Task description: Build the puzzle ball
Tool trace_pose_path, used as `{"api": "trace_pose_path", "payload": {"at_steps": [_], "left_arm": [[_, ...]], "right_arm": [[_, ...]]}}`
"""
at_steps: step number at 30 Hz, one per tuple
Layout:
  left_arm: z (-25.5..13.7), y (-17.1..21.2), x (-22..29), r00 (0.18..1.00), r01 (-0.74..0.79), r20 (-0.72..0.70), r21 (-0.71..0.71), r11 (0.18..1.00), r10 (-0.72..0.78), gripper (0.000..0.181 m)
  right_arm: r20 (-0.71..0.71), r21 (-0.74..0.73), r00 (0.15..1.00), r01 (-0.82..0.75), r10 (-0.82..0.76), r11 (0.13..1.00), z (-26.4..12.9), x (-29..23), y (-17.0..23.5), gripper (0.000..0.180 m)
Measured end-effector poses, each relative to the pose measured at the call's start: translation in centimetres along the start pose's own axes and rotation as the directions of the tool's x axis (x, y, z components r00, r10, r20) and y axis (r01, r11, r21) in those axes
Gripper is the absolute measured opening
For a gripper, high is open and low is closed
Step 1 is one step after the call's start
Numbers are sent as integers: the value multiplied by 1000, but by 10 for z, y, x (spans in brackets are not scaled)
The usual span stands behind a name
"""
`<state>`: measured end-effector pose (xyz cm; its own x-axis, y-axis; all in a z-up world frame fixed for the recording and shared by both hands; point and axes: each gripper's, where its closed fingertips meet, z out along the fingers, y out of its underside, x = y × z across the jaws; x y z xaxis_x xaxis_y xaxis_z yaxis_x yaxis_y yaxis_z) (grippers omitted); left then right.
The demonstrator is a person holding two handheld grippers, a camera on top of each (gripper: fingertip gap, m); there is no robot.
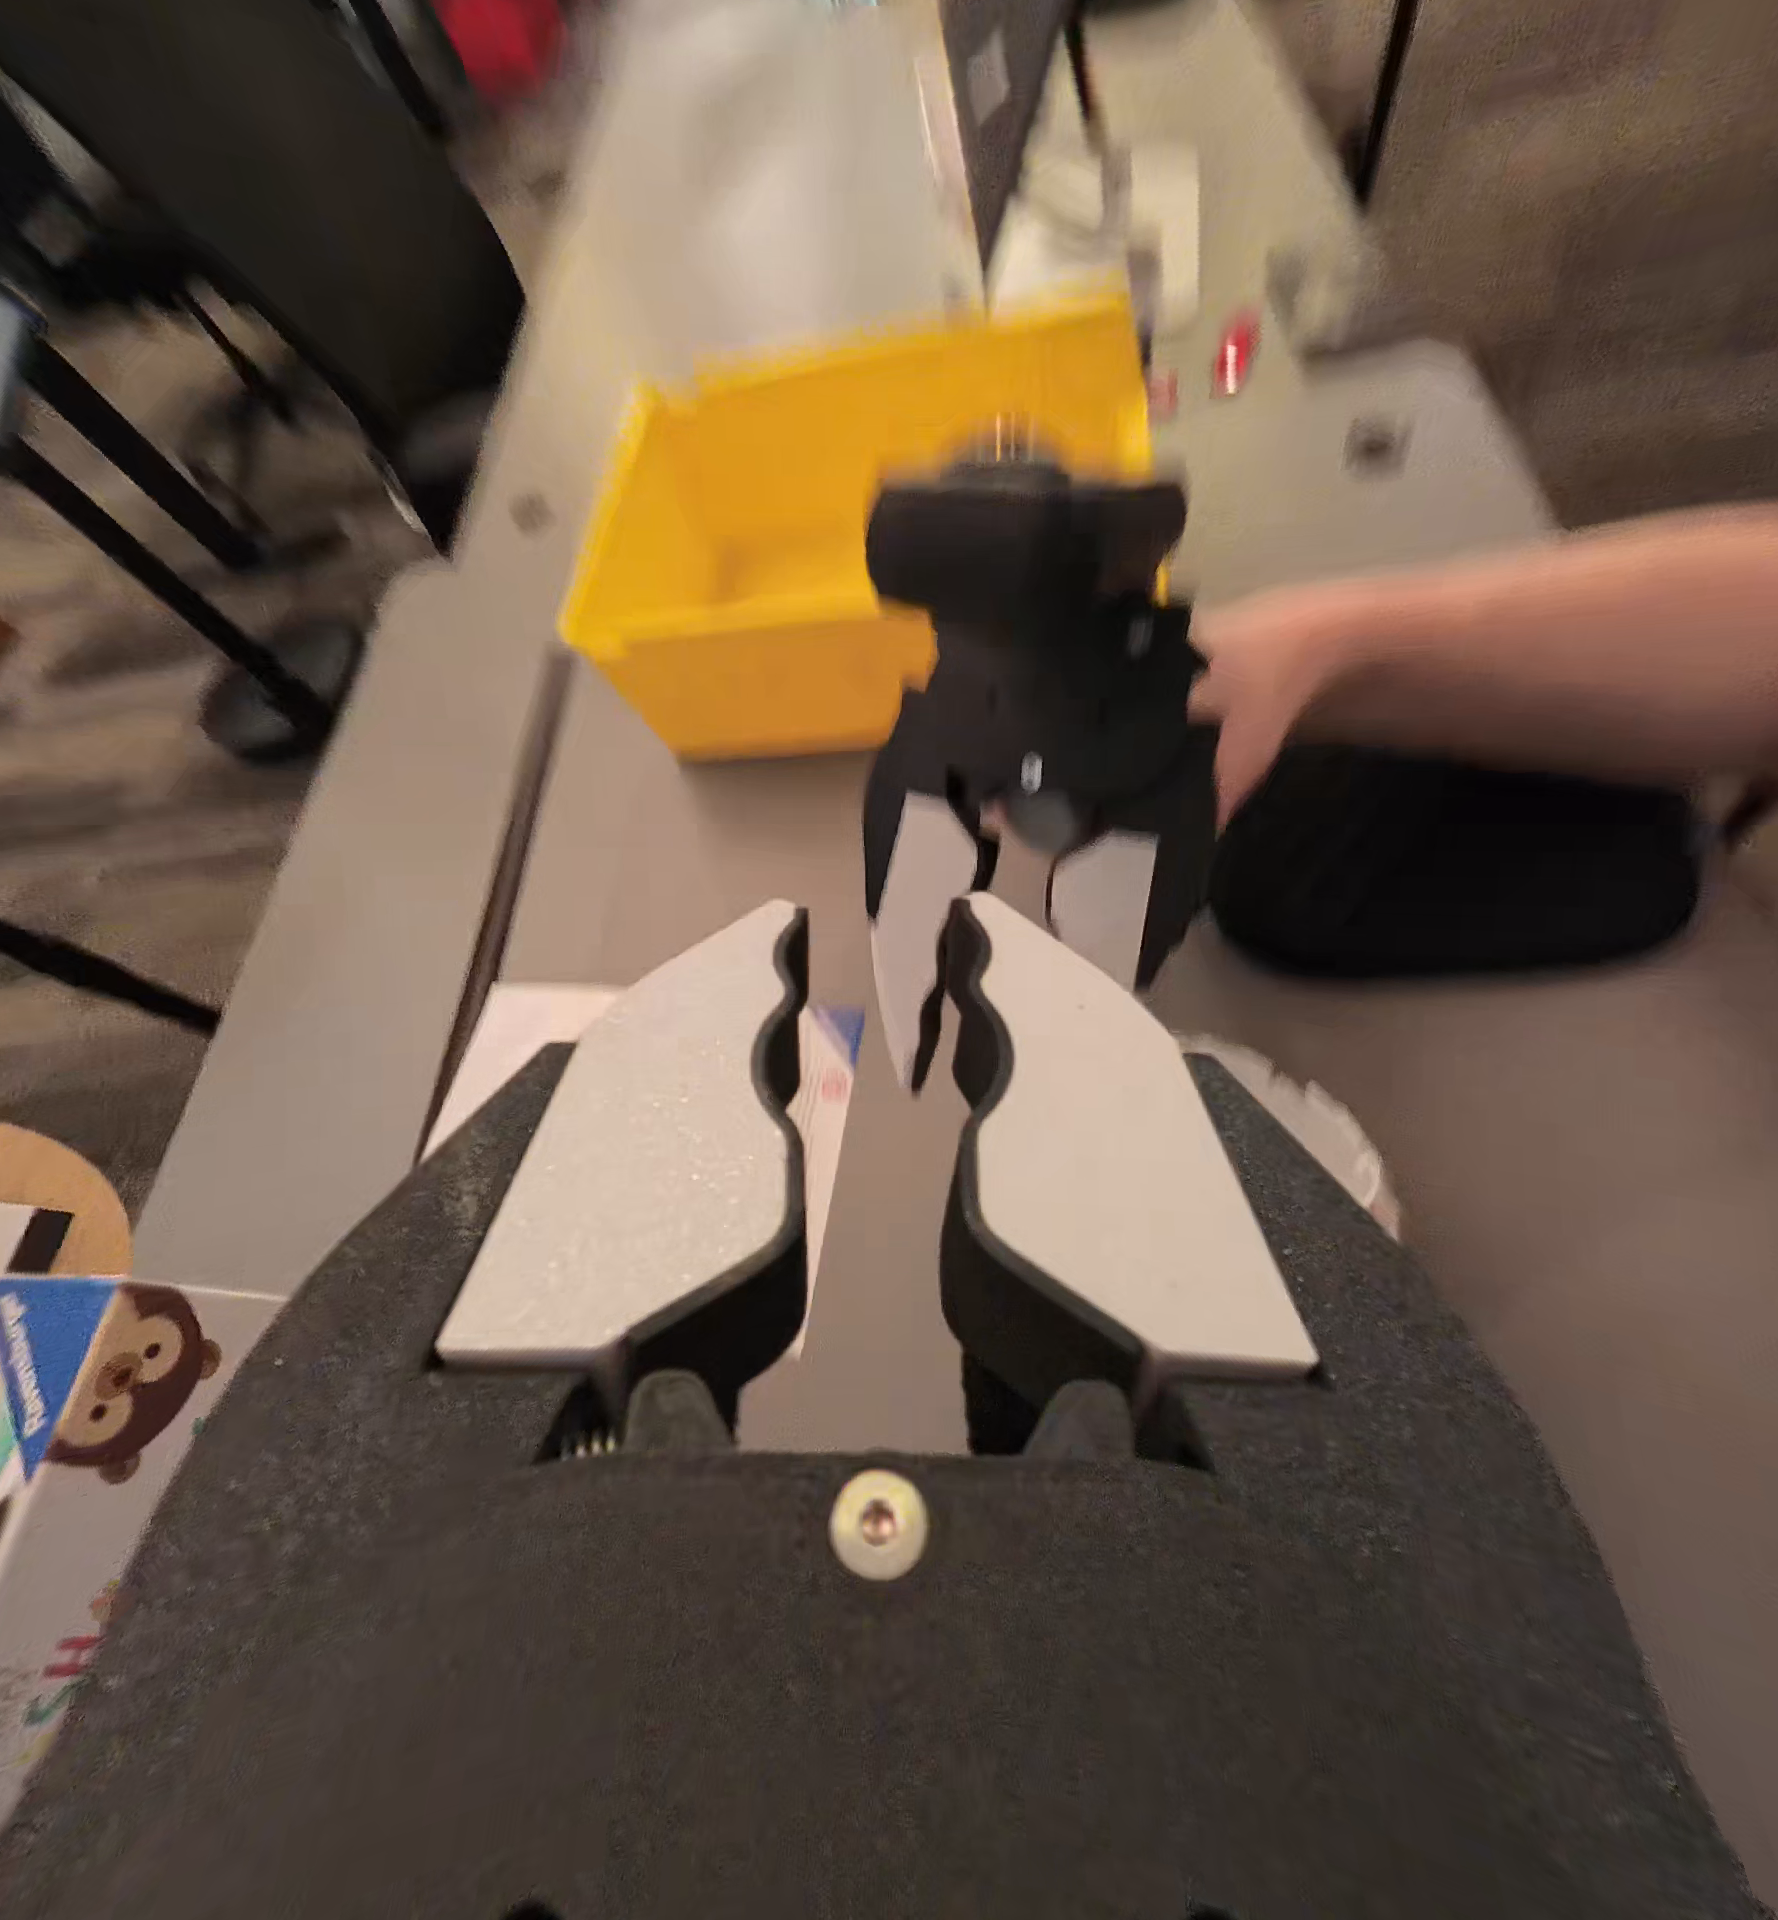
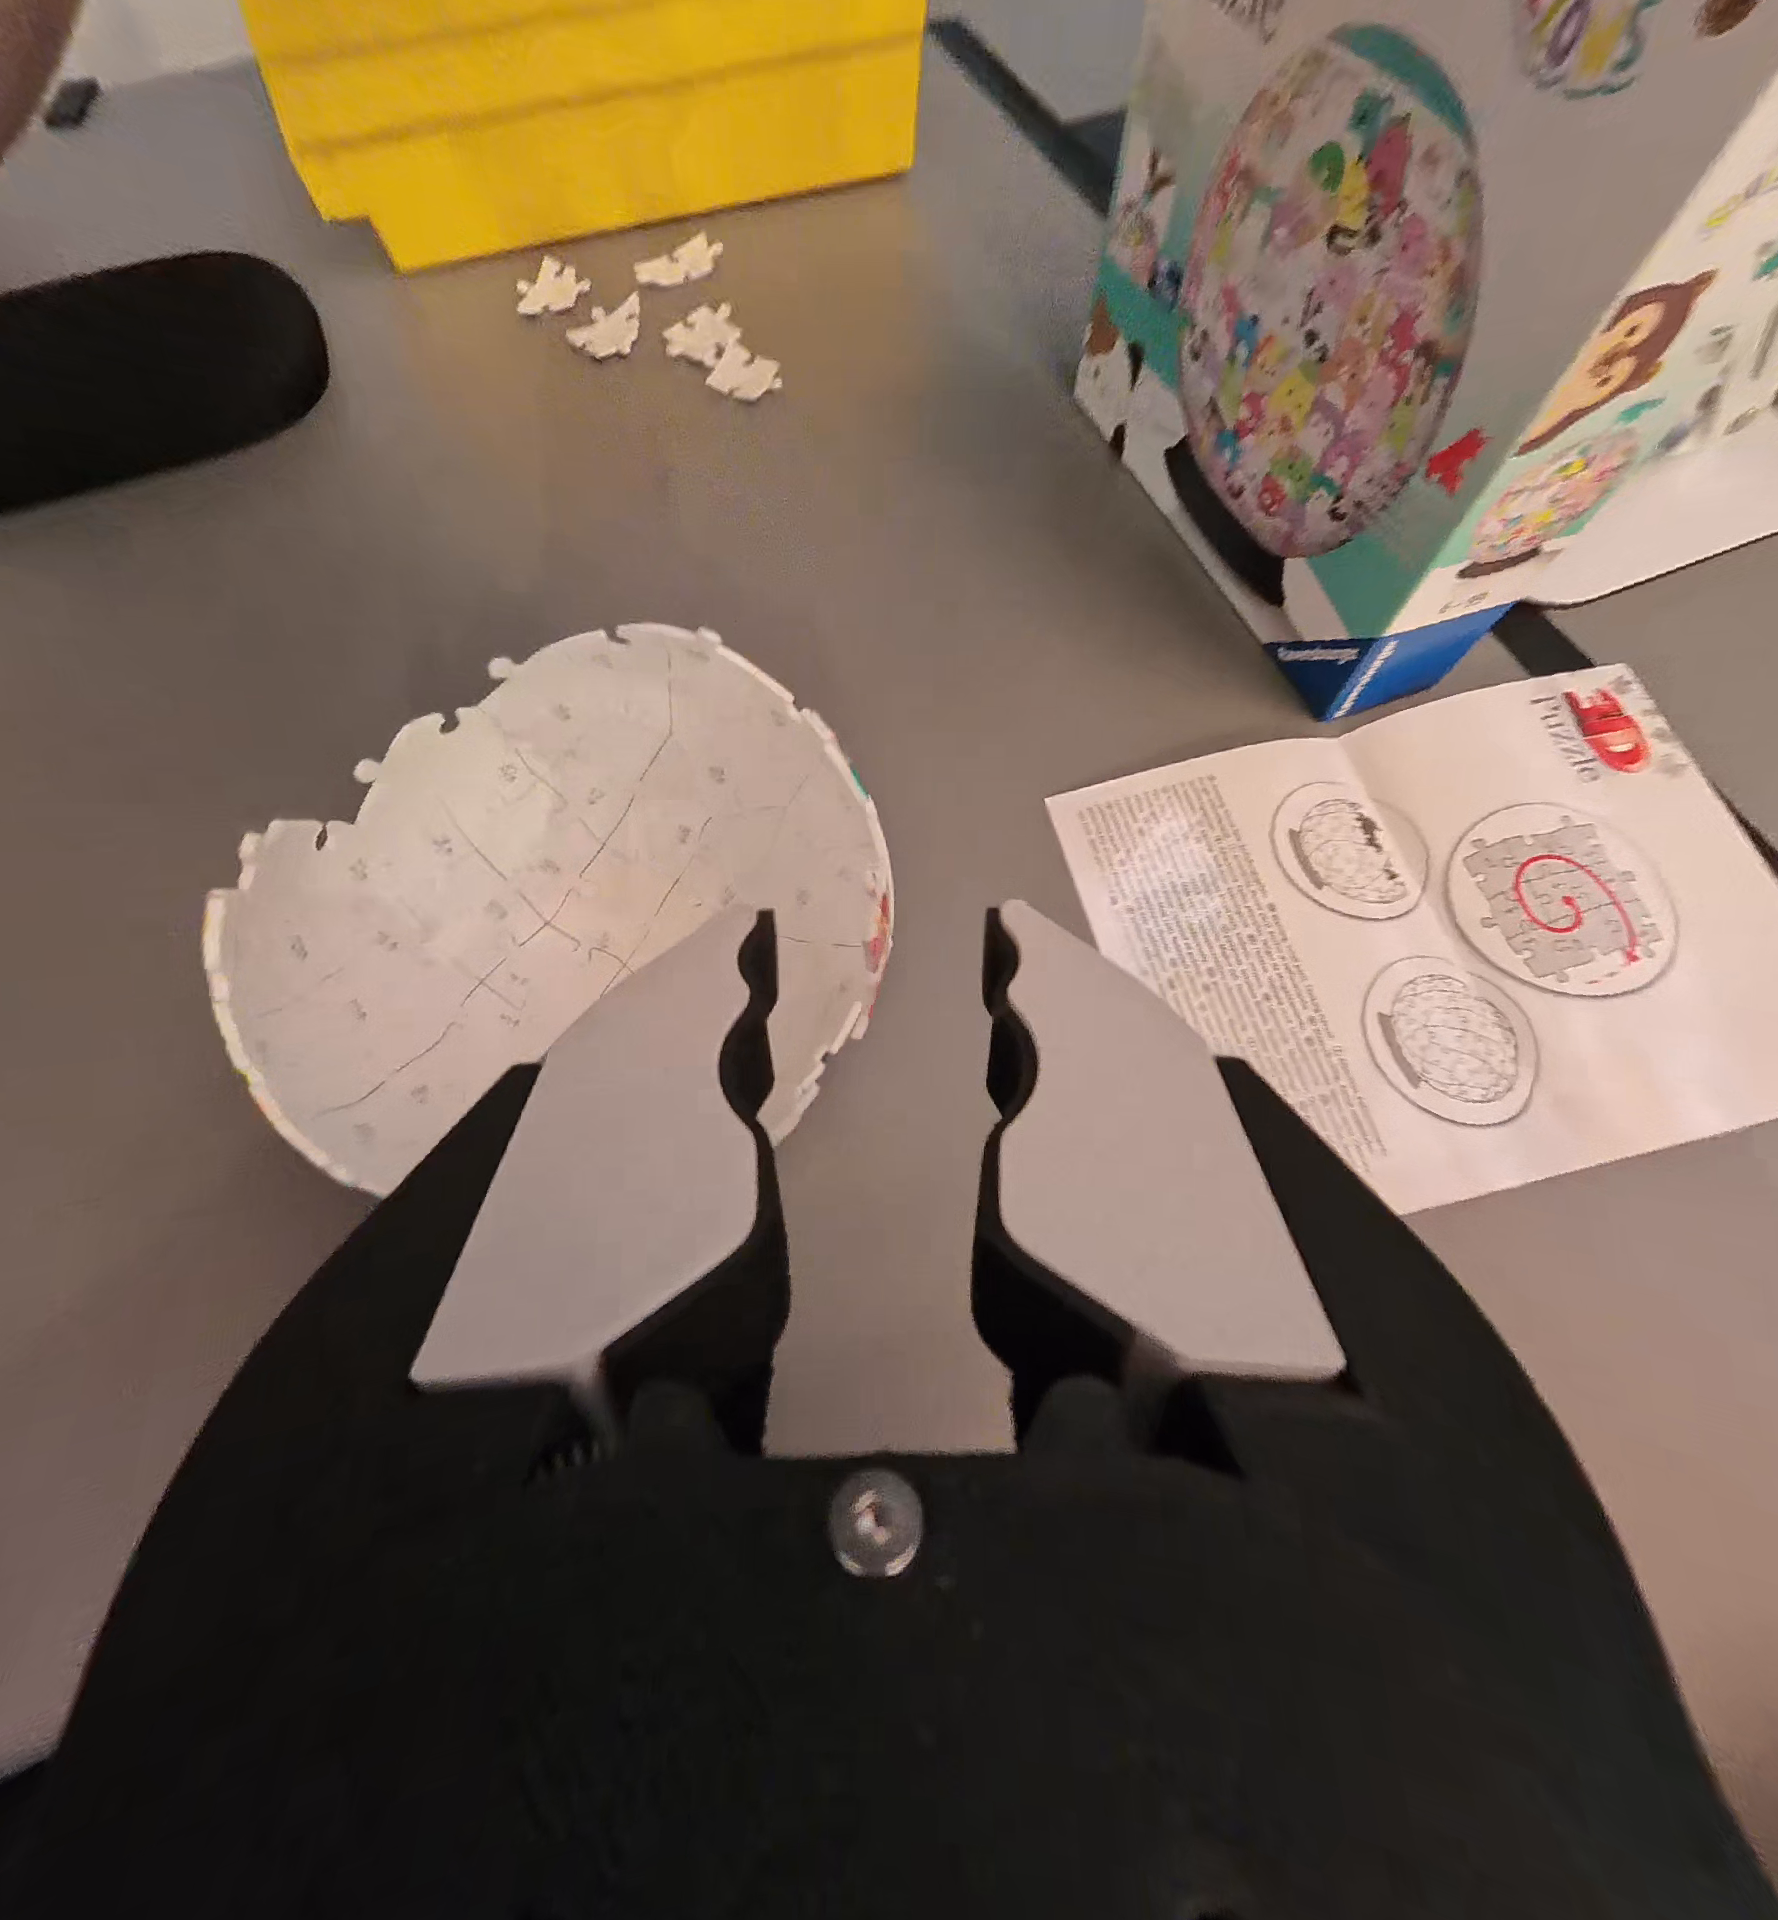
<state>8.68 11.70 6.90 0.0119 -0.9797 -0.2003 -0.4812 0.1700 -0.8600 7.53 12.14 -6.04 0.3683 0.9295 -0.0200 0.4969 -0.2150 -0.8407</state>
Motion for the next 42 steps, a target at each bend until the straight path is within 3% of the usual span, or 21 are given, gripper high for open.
{"api": "trace_pose_path", "payload": {"at_steps": [3,6,12,17,22,27,33,42], "left_arm": [[-33,-25,6,998,59,3,269,961,-62,25],[-53,-26,9,997,22,63,397,917,-51,21],[-57,-4,19,996,61,38,385,921,-82,17],[-53,9,29,995,95,-8,361,928,-99,17],[-49,16,32,993,118,-28,344,932,-116,16],[-40,27,32,992,122,-42,275,954,-115,16],[-31,34,33,990,137,-65,241,961,-125,16],[-29,33,37,991,125,-66,236,964,-112,14]], "right_arm": [[-20,-69,999,36,-37,997,10,0,4,36],[-57,-91,997,51,-56,995,19,1,6,27],[-62,-178,998,9,-20,984,26,6,21,24],[-53,-199,997,40,-51,979,18,6,9,23],[-16,-314,997,72,-81,947,23,4,18,25],[-15,-318,996,74,-83,945,33,5,20,22],[-10,-343,996,84,-93,936,37,2,25,5],[-26,-338,1000,8,-18,941,38,2,23,4]]}}
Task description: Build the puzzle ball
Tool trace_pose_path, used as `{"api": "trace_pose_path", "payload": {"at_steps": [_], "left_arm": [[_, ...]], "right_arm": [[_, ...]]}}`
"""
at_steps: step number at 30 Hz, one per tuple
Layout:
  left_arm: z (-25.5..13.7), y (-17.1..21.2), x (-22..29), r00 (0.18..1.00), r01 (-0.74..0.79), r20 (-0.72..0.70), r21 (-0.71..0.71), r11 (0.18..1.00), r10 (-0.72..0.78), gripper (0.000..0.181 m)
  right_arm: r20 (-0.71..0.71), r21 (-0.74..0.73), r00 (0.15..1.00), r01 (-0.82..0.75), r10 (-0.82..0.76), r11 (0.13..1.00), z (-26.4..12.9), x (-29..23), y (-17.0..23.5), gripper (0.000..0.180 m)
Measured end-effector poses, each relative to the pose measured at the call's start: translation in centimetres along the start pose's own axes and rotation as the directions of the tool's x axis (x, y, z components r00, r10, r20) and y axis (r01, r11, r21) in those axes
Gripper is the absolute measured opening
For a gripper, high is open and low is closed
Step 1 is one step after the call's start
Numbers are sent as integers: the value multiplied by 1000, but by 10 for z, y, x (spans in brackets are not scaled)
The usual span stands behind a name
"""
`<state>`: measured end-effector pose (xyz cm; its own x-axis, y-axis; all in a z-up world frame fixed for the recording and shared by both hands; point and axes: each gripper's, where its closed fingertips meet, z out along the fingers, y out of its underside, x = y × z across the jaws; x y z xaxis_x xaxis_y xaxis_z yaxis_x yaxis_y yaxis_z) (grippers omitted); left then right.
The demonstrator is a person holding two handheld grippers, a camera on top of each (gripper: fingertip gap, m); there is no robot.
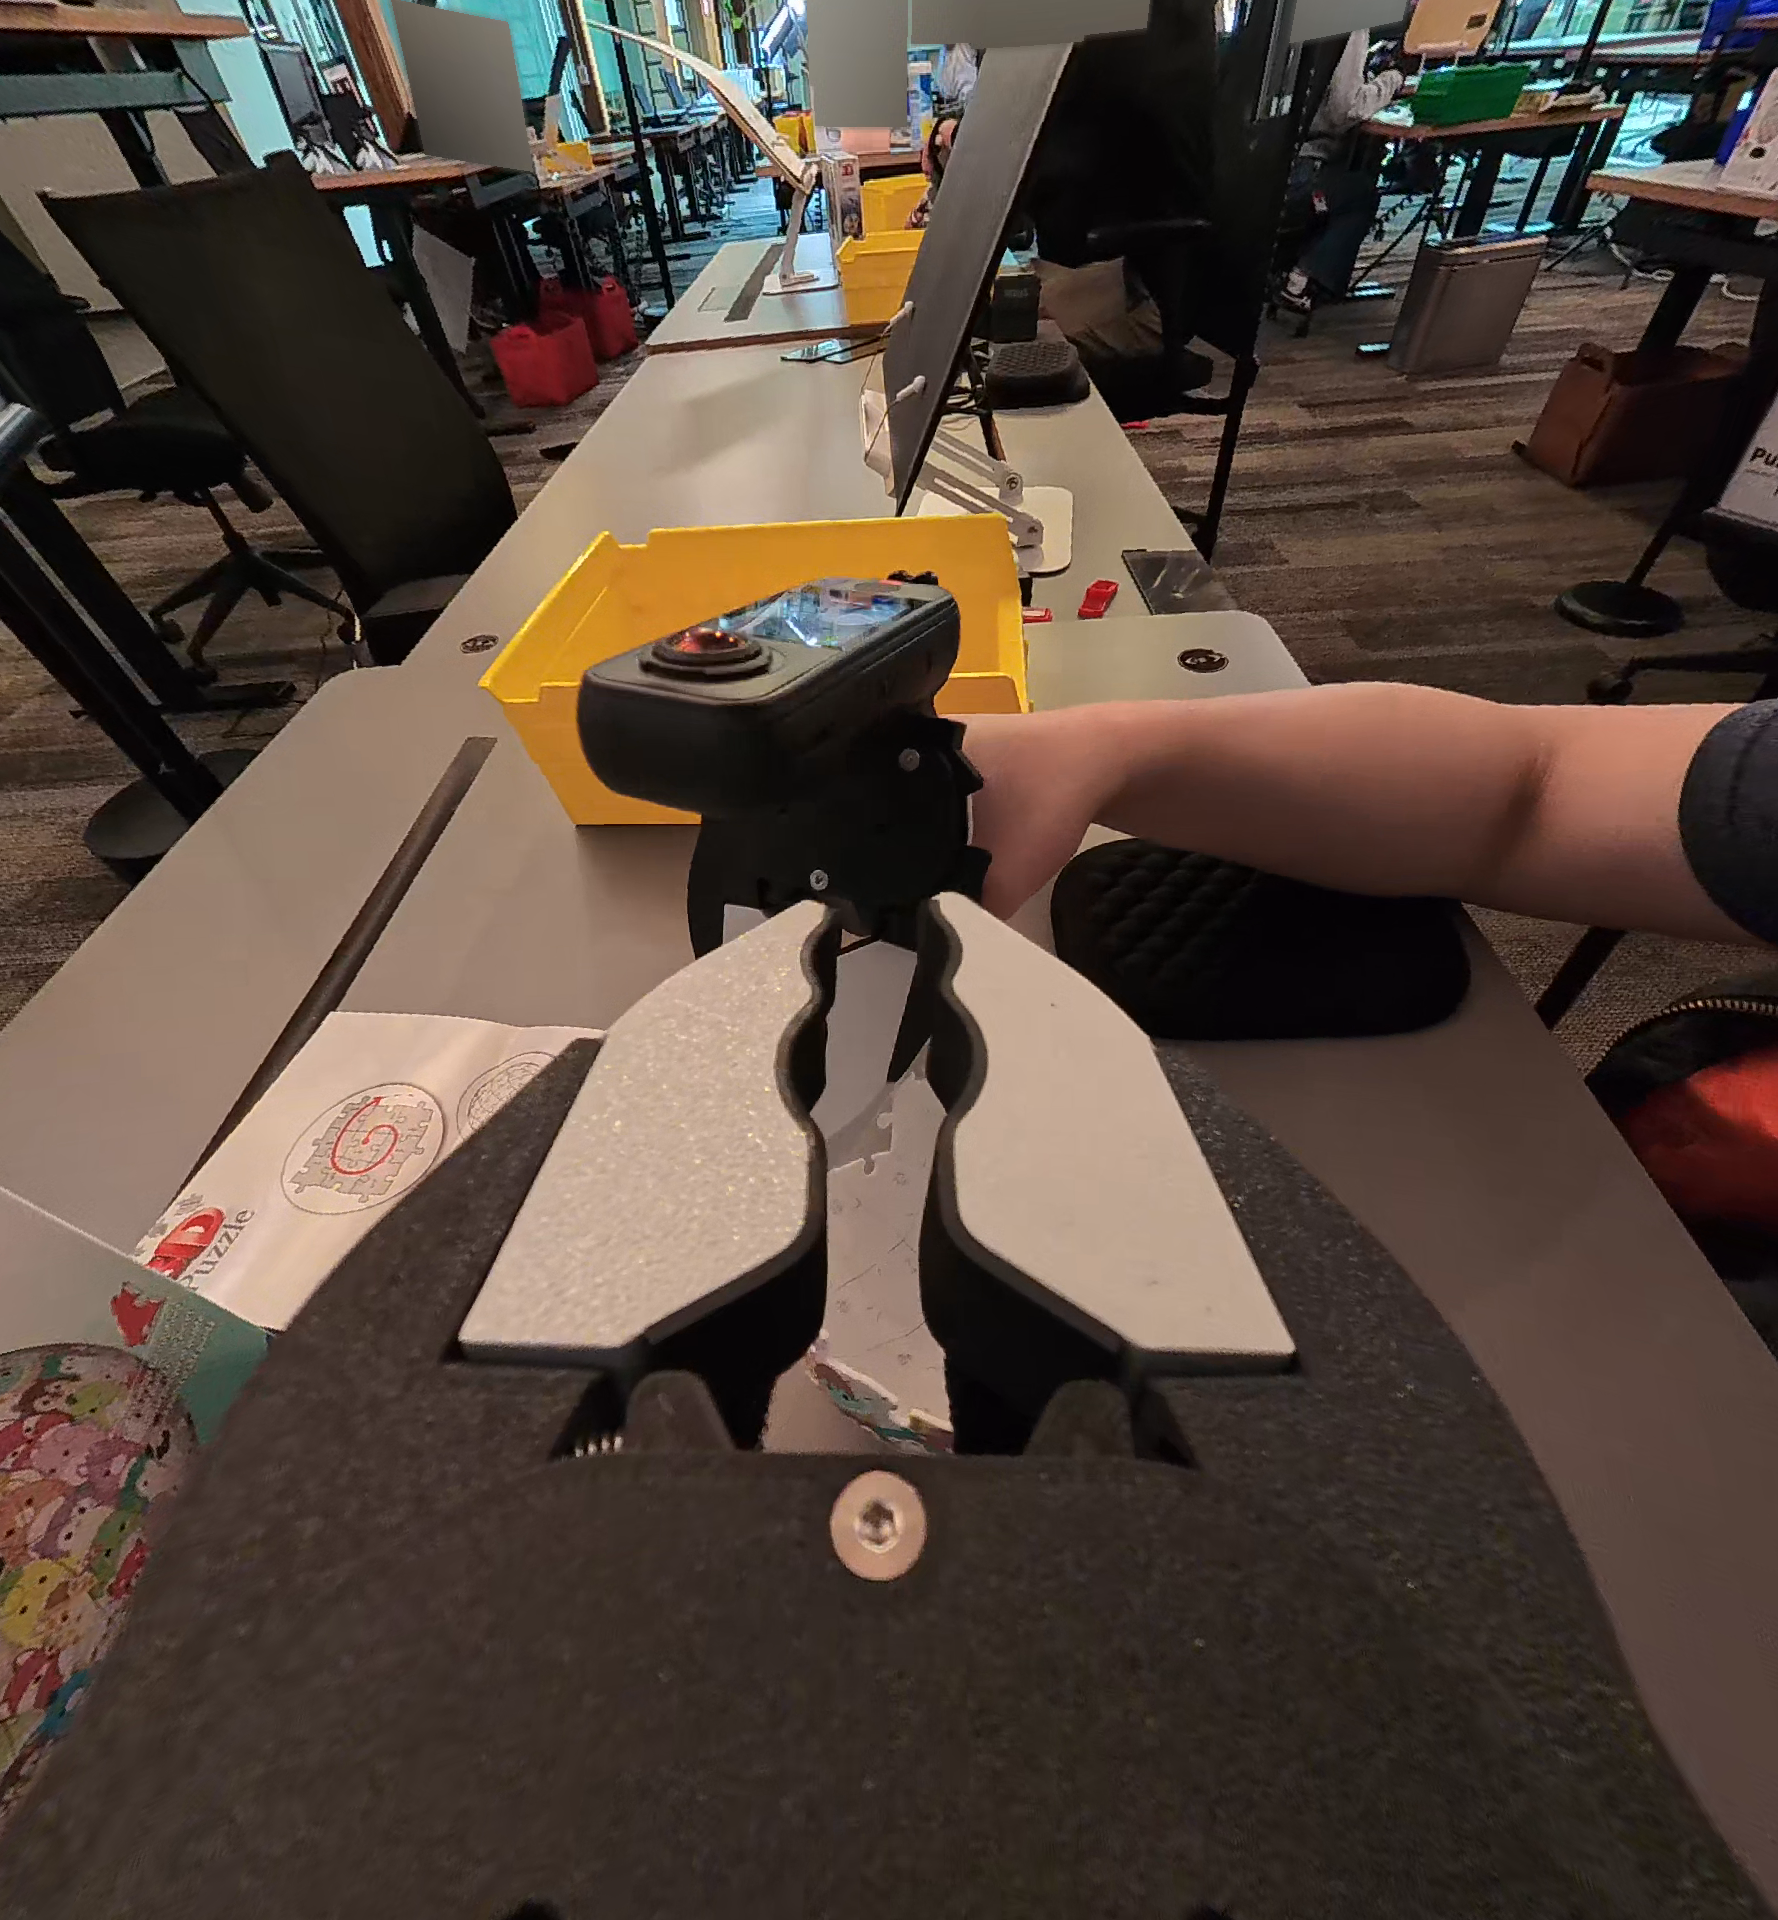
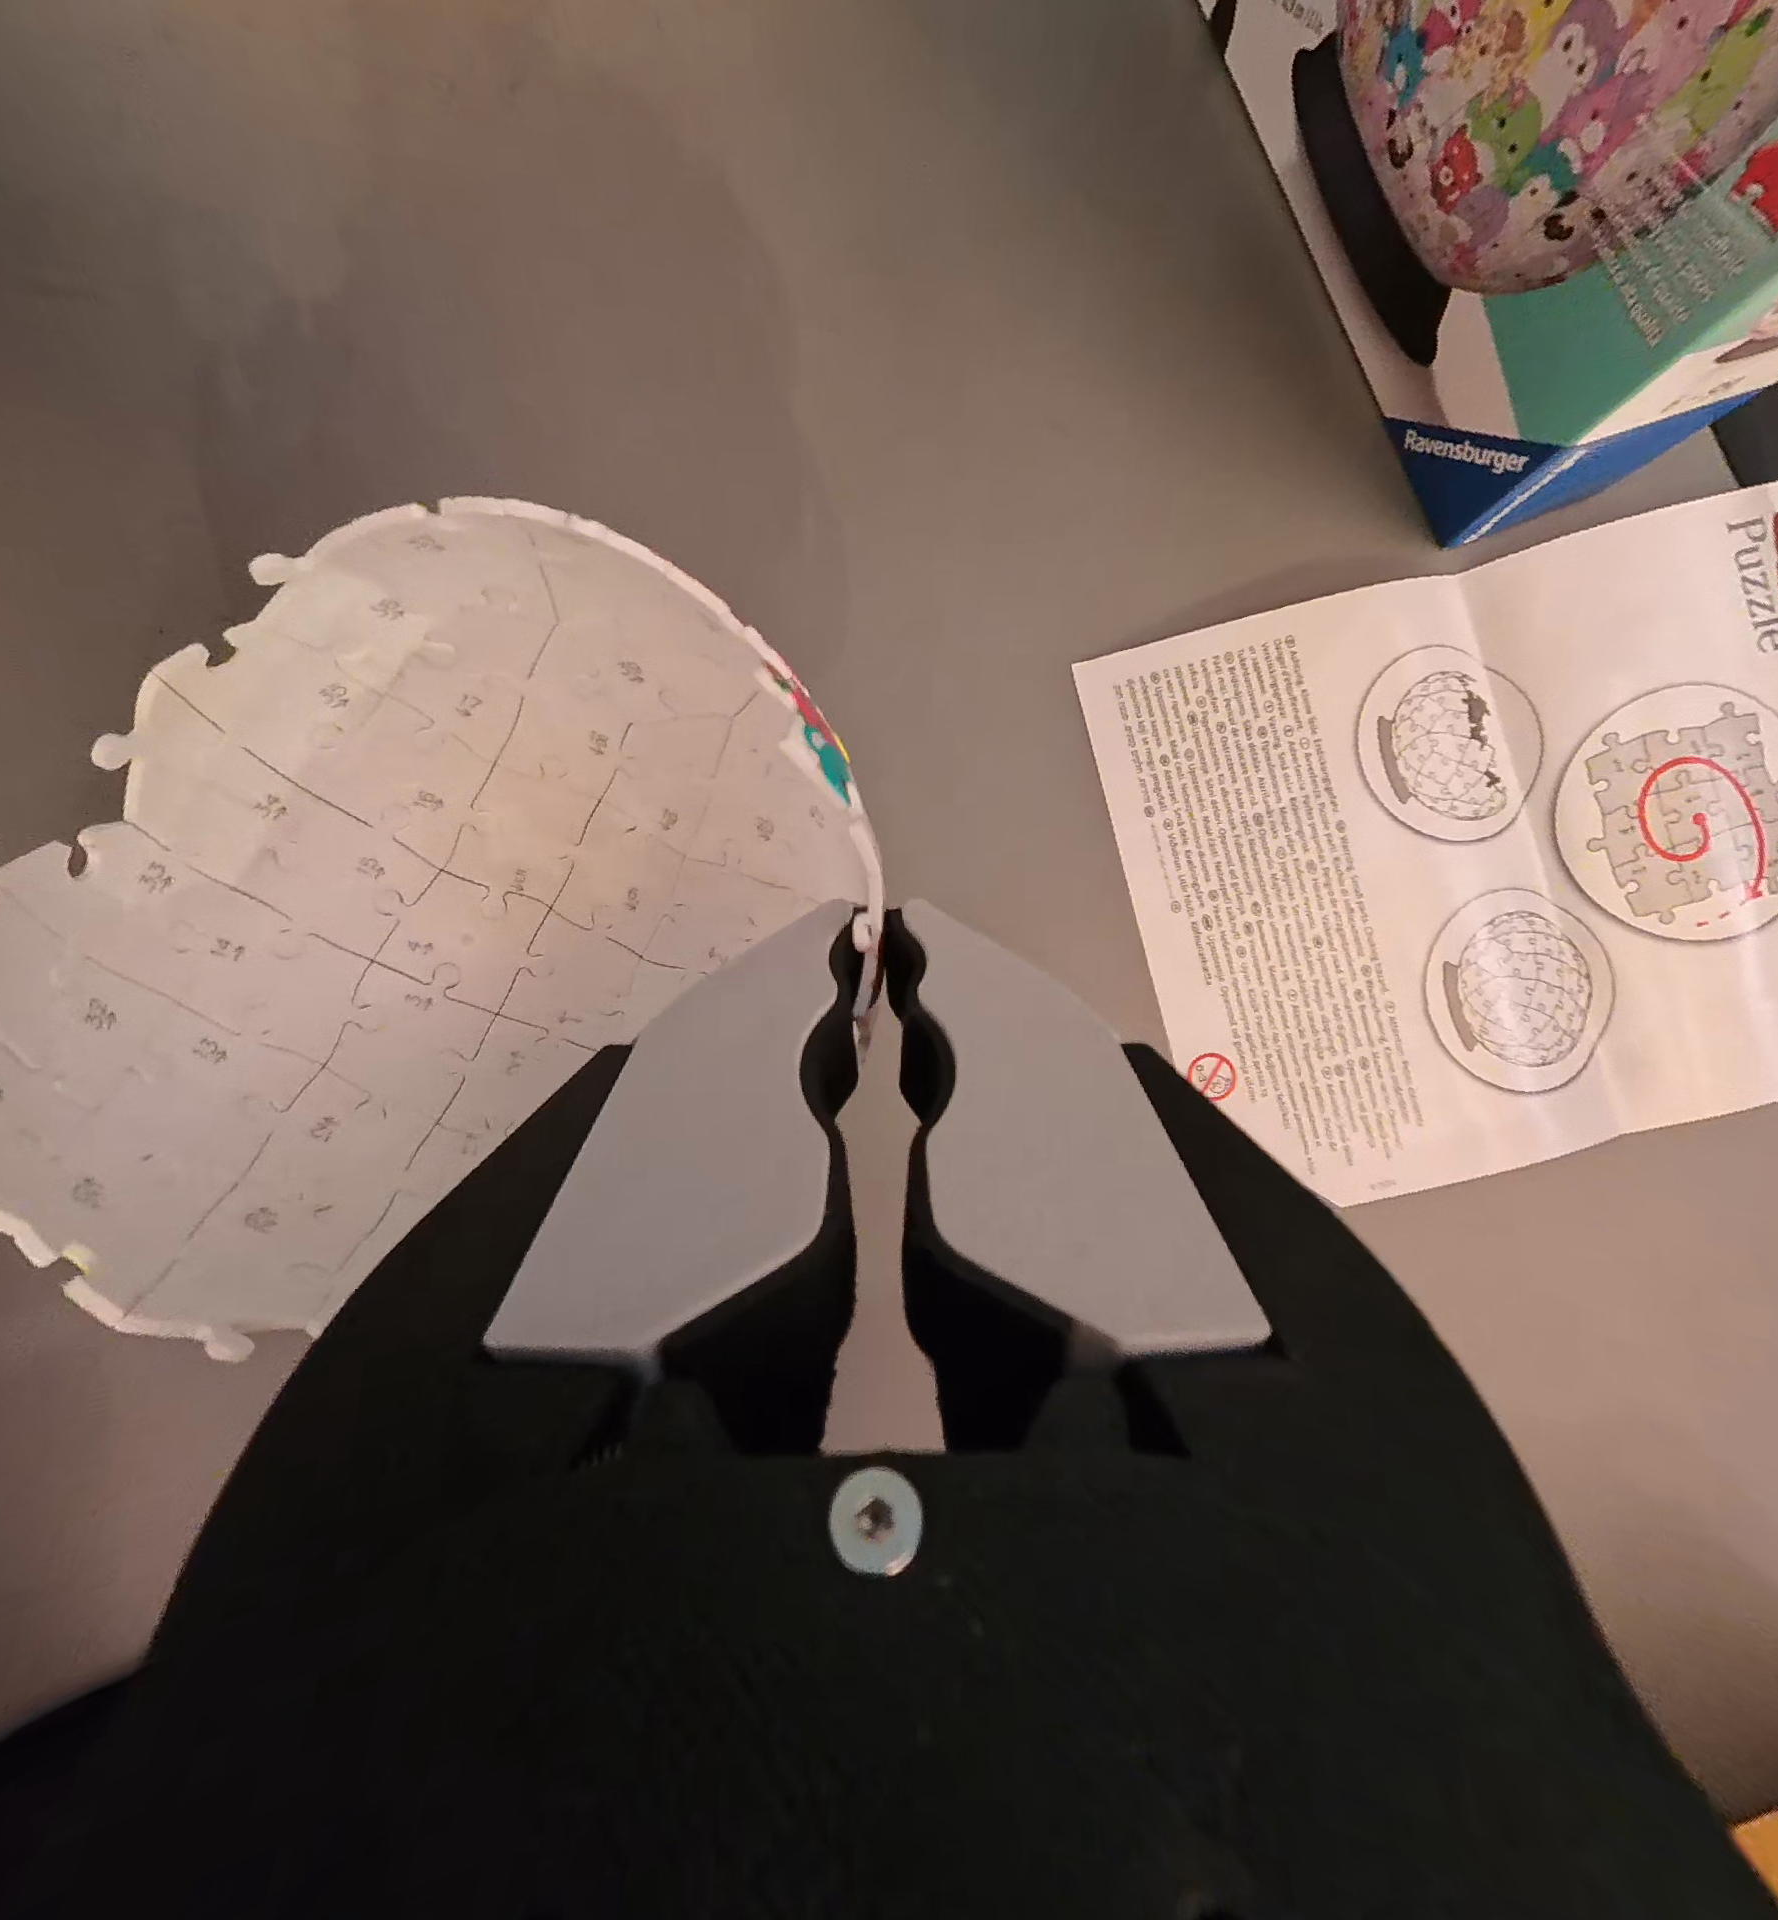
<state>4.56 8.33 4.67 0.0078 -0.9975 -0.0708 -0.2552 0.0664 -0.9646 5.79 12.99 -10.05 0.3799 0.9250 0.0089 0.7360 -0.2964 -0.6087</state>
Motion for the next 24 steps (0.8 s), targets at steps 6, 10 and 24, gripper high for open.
{"api": "trace_pose_path", "payload": {"at_steps": [6,10,24], "left_arm": [[1,1,1,1000,4,-6,-6,1000,-4,14],[4,4,3,1000,4,-14,-20,1000,-4,14],[7,8,4,1000,10,-18,-35,999,-11,14]], "right_arm": [[3,55,1000,2,-2,998,-3,-1,-7,8],[-12,68,1000,15,-15,998,-4,0,-11,4],[12,9,1000,-24,23,1000,-9,3,6,20]]}}
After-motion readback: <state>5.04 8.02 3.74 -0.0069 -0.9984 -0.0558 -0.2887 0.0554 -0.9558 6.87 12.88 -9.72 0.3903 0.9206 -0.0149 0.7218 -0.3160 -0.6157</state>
